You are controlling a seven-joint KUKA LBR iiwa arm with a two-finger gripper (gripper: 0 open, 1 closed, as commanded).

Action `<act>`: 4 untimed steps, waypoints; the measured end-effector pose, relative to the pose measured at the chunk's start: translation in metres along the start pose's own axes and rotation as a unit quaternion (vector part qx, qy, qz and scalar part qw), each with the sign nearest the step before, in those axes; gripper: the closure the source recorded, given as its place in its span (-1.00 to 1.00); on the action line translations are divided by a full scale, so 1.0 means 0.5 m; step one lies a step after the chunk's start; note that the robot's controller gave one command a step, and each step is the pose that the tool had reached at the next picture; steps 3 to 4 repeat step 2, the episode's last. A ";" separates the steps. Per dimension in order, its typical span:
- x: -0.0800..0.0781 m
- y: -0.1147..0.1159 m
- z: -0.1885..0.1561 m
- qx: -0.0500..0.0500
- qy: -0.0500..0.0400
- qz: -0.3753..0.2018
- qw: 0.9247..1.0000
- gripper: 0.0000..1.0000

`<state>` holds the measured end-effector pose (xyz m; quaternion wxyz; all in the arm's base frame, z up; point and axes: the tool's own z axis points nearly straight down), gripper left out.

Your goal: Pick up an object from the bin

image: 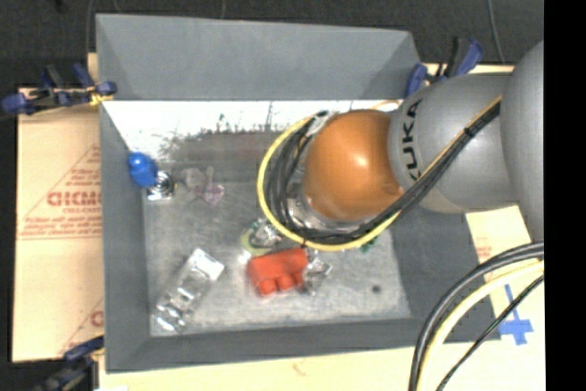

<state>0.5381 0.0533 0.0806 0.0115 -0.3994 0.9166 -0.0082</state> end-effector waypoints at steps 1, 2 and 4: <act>-0.015 0.003 -0.004 0.002 -0.013 0.000 1.000 1.00; -0.025 0.016 -0.333 -0.008 0.003 -0.005 1.000 1.00; -0.025 0.016 -0.333 -0.008 0.003 -0.005 1.000 1.00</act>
Offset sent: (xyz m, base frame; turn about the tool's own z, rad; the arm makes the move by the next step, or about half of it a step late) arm 0.0000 0.0000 0.0000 0.0000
